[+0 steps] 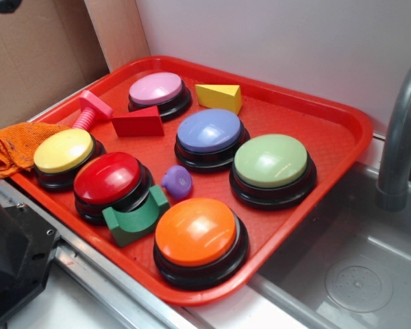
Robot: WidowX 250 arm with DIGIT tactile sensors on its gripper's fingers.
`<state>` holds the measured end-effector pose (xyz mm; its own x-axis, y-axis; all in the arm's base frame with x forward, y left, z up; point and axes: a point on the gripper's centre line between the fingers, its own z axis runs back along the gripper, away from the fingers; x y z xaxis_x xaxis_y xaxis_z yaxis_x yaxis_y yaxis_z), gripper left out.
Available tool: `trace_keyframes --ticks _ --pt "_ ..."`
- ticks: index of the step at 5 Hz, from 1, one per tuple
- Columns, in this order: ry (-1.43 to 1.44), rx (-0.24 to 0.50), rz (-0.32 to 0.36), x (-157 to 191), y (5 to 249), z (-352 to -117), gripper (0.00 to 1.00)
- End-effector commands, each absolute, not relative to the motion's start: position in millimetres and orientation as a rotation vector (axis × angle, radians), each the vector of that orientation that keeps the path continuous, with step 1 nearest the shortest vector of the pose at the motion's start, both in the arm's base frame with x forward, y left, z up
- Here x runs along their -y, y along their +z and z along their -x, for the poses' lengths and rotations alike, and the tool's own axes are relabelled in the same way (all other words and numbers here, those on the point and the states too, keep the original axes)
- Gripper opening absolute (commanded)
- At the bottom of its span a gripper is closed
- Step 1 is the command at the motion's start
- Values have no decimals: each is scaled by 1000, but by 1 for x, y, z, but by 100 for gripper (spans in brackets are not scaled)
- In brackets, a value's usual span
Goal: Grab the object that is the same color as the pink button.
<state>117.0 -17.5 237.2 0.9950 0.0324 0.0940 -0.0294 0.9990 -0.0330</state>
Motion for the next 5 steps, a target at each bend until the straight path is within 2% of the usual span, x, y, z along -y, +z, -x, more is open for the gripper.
trace_keyframes --ticks 1,2,3,4,5 --pt "31 95 32 18 237 -117 100" --pt "19 169 34 -7 223 -133 100" --pt "104 193 -34 -28 207 -137 100" --pt "173 239 -39 -56 187 -142 100" --pt "271 219 -73 -81 171 -148 100"
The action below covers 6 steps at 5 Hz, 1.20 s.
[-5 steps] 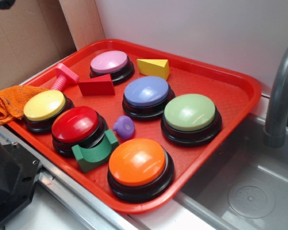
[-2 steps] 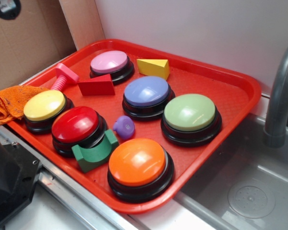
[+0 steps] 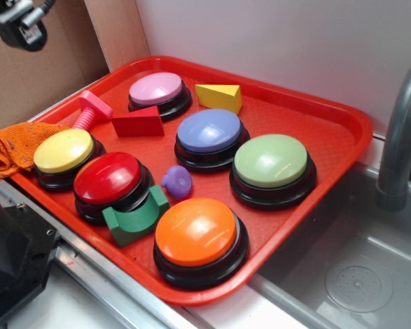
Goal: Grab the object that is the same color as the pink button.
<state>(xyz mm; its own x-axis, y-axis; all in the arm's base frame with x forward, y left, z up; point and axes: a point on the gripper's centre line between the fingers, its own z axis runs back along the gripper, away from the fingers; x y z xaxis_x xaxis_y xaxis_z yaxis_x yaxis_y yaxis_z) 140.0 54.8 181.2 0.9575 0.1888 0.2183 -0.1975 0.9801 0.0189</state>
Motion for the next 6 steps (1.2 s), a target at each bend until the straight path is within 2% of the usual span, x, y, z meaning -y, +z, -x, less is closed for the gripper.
trace_keyframes --ticks 1,2,4,6 --pt "365 207 -90 -107 144 -163 100" --pt "431 193 -161 -124 121 -176 100" --pt "495 187 -195 -151 75 -189 100" --pt "469 171 -226 -151 53 -207 100"
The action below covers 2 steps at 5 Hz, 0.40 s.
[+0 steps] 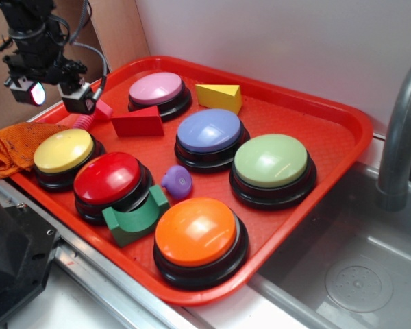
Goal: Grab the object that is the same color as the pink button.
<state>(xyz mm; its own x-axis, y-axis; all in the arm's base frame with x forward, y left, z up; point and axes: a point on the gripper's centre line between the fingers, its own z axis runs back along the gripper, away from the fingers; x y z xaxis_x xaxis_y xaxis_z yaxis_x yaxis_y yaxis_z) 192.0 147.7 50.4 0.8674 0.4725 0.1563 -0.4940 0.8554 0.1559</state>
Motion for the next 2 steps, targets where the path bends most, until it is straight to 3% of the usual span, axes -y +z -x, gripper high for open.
trace_keyframes --ticks 1,2 --pt "445 189 -216 -147 45 -215 100" --pt "411 189 -199 -144 39 -220 100"
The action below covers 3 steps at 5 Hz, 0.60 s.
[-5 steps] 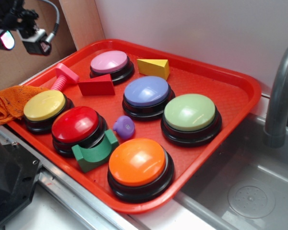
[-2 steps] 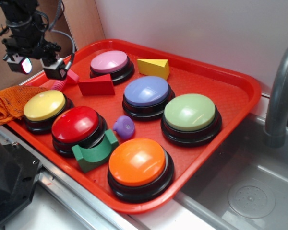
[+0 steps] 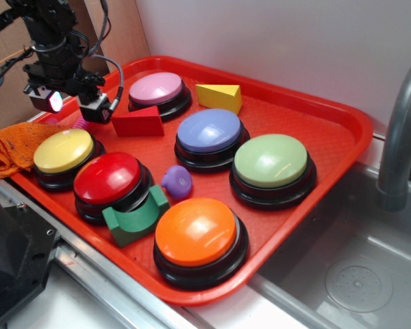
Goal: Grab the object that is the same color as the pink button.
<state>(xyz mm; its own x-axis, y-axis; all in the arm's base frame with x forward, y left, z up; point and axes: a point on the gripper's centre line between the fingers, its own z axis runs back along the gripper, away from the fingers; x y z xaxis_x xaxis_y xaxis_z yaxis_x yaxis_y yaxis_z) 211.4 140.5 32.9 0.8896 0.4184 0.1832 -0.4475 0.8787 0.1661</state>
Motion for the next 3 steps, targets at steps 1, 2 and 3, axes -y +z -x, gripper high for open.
trace_keyframes --ticks 1,2,3 --pt "426 199 -198 -144 34 -217 100" --pt "431 193 -198 -146 29 -218 86" --pt "454 188 -196 -150 23 -217 0"
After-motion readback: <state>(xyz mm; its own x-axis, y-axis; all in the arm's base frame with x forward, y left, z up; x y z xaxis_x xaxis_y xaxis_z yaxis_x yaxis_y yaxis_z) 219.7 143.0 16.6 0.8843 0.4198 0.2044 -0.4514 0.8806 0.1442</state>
